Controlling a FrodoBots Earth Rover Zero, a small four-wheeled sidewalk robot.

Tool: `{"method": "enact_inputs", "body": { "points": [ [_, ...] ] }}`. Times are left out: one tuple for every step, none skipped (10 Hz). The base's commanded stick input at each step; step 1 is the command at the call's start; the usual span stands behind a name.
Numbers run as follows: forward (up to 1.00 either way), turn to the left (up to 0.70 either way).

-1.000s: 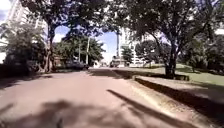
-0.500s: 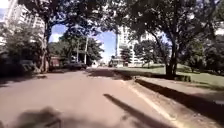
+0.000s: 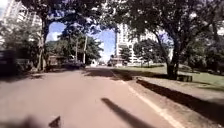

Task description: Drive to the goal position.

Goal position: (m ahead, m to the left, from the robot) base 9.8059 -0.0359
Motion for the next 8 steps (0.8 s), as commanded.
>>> {"method": "enact_inputs", "body": {
  "points": [
    [0.7, 0.0],
    [0.7, 0.0],
    [0.7, 0.0],
    [0.7, 0.0],
    [0.7, 0.0],
    [0.7, 0.0],
    [0.7, 0.0],
    [0.7, 0.0]
  ]
}}
